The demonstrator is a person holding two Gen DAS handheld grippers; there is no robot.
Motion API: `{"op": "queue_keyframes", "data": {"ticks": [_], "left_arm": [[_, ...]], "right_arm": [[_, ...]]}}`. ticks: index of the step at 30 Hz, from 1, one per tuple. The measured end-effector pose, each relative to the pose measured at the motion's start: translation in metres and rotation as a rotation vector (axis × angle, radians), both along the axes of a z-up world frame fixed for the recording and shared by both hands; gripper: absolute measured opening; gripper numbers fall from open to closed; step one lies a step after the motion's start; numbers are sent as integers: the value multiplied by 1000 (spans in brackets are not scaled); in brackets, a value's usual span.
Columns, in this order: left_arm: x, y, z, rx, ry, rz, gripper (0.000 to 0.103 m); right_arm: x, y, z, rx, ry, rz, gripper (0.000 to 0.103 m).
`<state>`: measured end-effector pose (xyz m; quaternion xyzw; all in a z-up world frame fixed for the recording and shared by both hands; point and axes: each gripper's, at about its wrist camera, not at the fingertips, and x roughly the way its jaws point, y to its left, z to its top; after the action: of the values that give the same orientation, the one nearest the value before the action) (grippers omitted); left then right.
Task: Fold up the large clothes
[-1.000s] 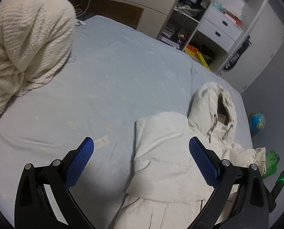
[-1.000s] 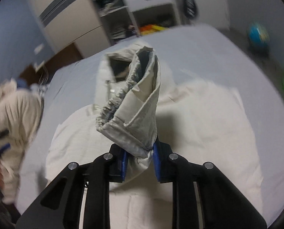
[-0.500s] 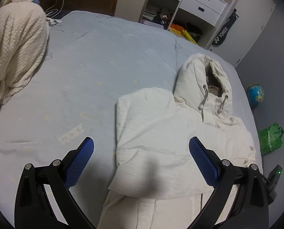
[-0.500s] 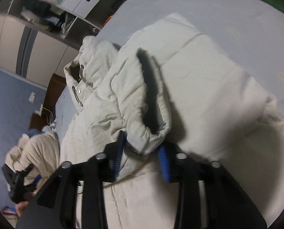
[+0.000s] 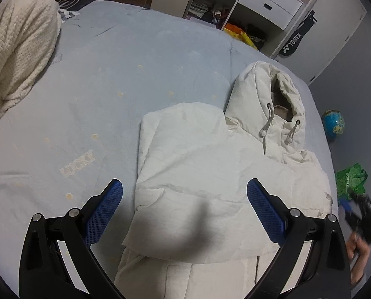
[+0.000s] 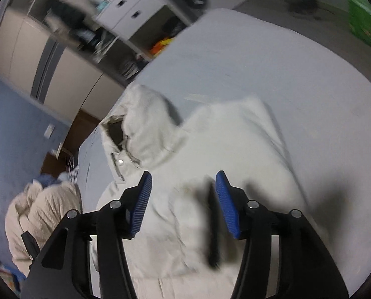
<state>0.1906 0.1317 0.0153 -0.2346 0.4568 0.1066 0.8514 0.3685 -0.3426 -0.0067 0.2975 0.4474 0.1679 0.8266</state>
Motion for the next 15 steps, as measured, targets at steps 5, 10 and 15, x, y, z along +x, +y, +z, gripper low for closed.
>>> {"op": "queue_keyframes", "data": {"ticks": [5, 10, 15], "left_arm": [[8, 4, -9, -22, -8, -5, 96], [19, 13, -14, -43, -14, -7, 96], [24, 17, -14, -39, -44, -21, 96]], "right_arm": [[71, 39, 6, -35, -14, 100, 58], [142, 66, -8, 45, 43, 126, 58], [206, 104, -29, 103, 98, 207, 58]]}}
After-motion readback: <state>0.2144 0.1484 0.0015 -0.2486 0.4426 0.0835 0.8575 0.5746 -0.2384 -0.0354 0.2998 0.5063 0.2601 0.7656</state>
